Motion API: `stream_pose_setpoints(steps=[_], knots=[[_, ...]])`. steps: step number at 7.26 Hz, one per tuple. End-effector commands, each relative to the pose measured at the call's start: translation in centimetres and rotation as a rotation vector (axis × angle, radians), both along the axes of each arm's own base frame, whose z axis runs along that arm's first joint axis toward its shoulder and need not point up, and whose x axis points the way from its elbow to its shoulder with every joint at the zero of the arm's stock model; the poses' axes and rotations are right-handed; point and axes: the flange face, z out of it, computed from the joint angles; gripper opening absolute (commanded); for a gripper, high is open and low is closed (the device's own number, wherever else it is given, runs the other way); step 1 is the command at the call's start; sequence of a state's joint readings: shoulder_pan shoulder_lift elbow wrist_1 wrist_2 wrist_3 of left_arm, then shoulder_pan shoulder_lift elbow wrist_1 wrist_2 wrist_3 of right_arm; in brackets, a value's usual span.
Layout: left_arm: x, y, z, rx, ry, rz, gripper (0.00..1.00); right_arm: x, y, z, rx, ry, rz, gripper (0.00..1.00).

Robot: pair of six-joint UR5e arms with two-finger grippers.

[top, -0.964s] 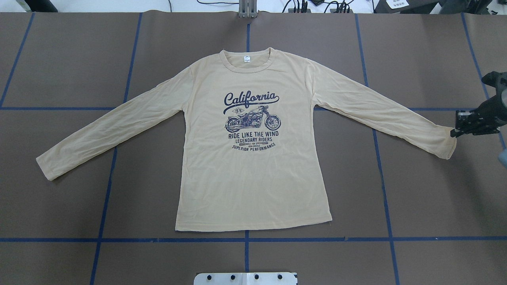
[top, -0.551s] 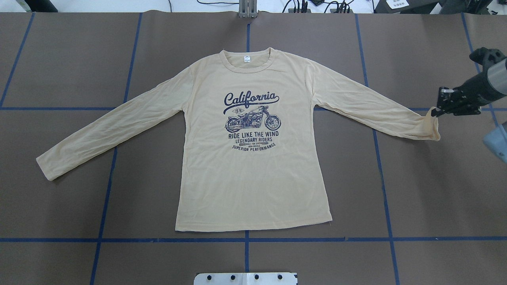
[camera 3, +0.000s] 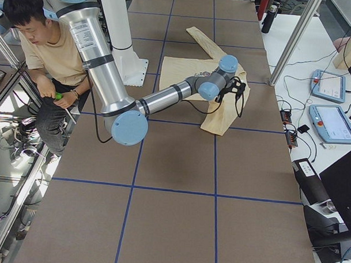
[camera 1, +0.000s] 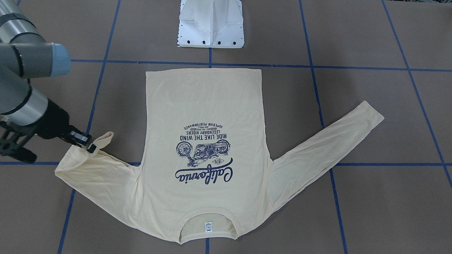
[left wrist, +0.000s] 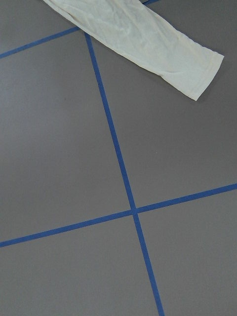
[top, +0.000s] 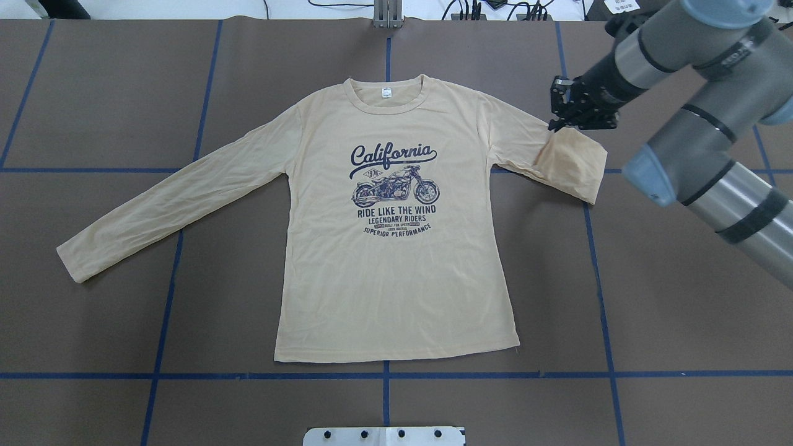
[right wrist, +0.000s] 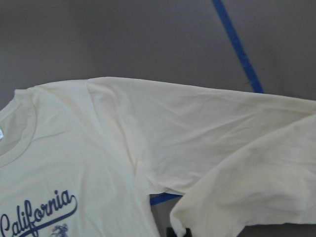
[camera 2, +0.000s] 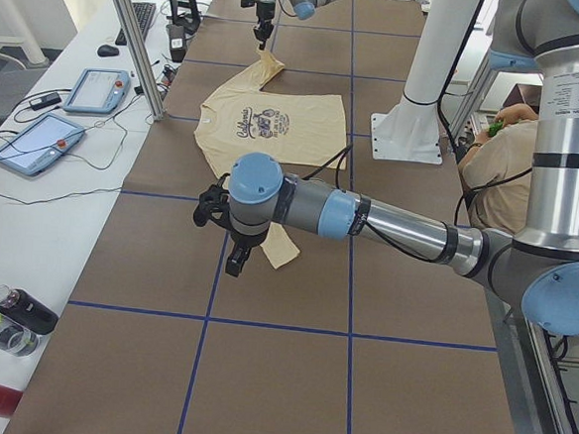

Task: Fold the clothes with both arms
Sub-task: 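Lift the sleeve with the right gripper and carry it across toward the collar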

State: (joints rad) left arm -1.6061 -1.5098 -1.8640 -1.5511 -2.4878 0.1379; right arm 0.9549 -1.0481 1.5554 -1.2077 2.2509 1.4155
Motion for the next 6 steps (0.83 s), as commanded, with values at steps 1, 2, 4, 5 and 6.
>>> stream_pose_setpoints(steps=[1,2,4,5,6], knots=[[0.0,0.0,0.3,0.010,-0.002,0.001,1.00,-9.5,-0.2,-9.4,0.051,0.027,0.063,0.00],[0.0,0.0,0.3,0.014,-0.002,0.001,1.00,-12.6,-1.5,-13.2,0.063,0.017,0.050,0.00],[0.0,0.0,0.3,0.033,-0.004,0.000,1.00,-16.7,-3.4,-20.4,0.084,0.000,0.033,0.00],[0.0,0.0,0.3,0.036,-0.004,0.000,1.00,-19.0,-3.4,-21.5,0.112,-0.018,0.018,0.00],[0.0,0.1,0.4,0.034,-0.004,0.000,1.00,-19.8,-2.9,-23.2,0.137,-0.037,0.017,0.00]])
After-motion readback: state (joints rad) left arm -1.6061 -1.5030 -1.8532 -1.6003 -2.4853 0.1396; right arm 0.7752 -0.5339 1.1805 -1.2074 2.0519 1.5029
